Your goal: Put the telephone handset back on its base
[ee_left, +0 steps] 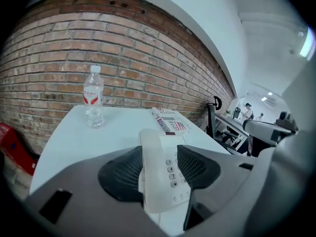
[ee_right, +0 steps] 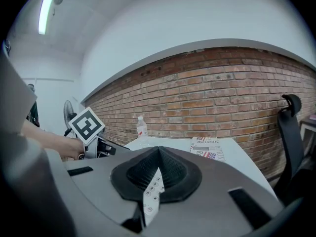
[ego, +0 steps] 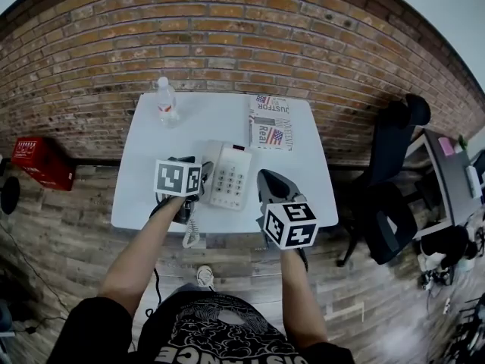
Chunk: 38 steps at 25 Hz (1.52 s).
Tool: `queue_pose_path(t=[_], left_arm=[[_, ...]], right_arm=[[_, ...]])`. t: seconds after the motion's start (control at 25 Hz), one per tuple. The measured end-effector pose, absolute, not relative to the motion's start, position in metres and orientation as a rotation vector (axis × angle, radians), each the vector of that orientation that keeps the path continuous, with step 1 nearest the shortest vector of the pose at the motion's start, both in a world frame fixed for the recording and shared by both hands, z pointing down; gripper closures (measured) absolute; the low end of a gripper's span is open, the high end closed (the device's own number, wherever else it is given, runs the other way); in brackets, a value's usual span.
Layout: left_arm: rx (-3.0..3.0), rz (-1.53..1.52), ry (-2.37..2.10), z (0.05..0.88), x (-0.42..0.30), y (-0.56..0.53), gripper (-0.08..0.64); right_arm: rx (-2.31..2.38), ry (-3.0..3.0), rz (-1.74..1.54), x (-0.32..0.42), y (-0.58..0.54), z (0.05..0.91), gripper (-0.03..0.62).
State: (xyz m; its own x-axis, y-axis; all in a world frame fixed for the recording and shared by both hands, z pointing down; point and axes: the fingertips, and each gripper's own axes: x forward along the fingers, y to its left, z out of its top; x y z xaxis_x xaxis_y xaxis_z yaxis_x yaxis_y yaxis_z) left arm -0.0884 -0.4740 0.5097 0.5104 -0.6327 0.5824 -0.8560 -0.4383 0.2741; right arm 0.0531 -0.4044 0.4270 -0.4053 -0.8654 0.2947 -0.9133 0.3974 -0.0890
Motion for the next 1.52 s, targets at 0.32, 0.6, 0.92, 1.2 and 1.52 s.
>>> queue_pose_path(t=[0.32,0.6,0.92,1.2,1.52], left_arm=[[2.326,0.426,-1.278,0.463,-0.099,-0.438,0.344],[2.446,0.282,-1.315,0.413,-0.104,-0.399,0.350],[2.502,0.196,-1.376,0.383,-0.116,-0.356,0.450],[2.534,0.130,-1.386,0.370,-0.119,-0.322,0.539],[2.541,0.114,-1.431,0.366,-0.125,-0.304,0.554]], right_arm=[[1.542,-2.499,0.290,0.051,-0.381,0.405,0.592],[1.520,-2.537,0.251,0.051,-0.357,0.389,0.592],[1.497,-2.574,0.200,0.050,-0.327,0.373,0.592],[1.476,-2.600,0.177,0.051,-0.305,0.366,0.591],[1.465,-2.602,0.155,0.055,-0.289,0.364,0.592]])
